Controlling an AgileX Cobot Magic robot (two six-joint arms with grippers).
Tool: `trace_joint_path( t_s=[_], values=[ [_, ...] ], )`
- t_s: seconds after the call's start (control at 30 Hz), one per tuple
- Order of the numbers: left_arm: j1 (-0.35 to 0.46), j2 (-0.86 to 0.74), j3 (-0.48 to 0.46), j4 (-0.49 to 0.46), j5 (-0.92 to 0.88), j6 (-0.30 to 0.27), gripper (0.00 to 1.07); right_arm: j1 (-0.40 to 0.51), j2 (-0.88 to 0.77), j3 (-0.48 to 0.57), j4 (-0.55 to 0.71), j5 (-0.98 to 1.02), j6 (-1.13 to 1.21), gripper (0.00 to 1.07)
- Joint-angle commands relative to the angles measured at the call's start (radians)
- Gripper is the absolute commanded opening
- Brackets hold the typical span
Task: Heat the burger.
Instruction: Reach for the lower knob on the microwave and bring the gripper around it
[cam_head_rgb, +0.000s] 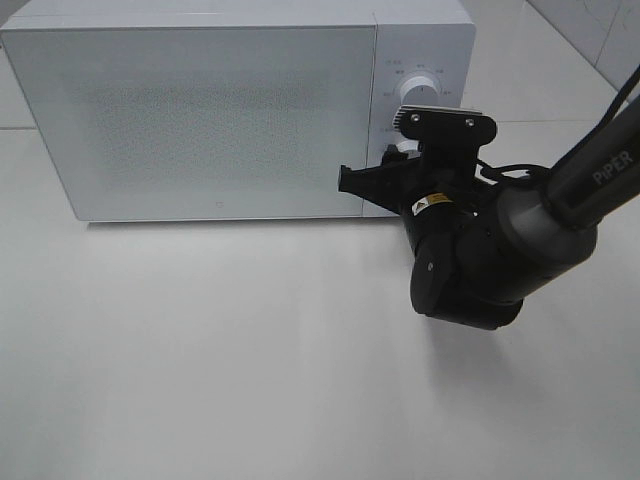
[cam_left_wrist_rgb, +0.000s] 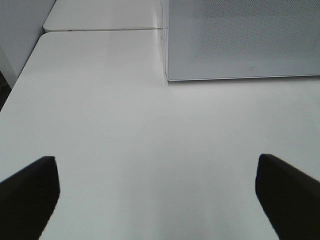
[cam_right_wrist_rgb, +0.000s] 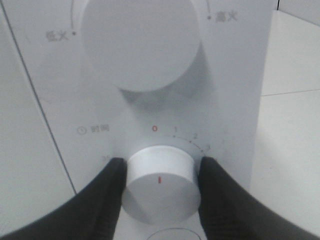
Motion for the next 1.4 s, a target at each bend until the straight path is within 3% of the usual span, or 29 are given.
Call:
trace_joint_path(
  t_s=[0.03,0.4,0.73,1.4],
  values=[
    [0.000,-0.021,0.004,-0.003,-0.009,0.004,1.00,0.000,-0.004,-0.022,-0.143,-0.028,0.112,0.00],
    [0.000,-0.021,0.004,-0.003,-0.009,0.004,1.00,0.000,-0.004,-0.022,-0.221,-0.030,0.640,0.00],
    [0.000,-0.021,0.004,-0.003,-0.009,0.004,1.00,0.000,-0.004,-0.022,-0.348,-0.156,1.142,0.00],
    [0.000,-0.021,0.004,-0.003,-0.009,0.004,1.00,0.000,-0.004,-0.022,-0.349,-0.212,1.762,0.00]
  ],
)
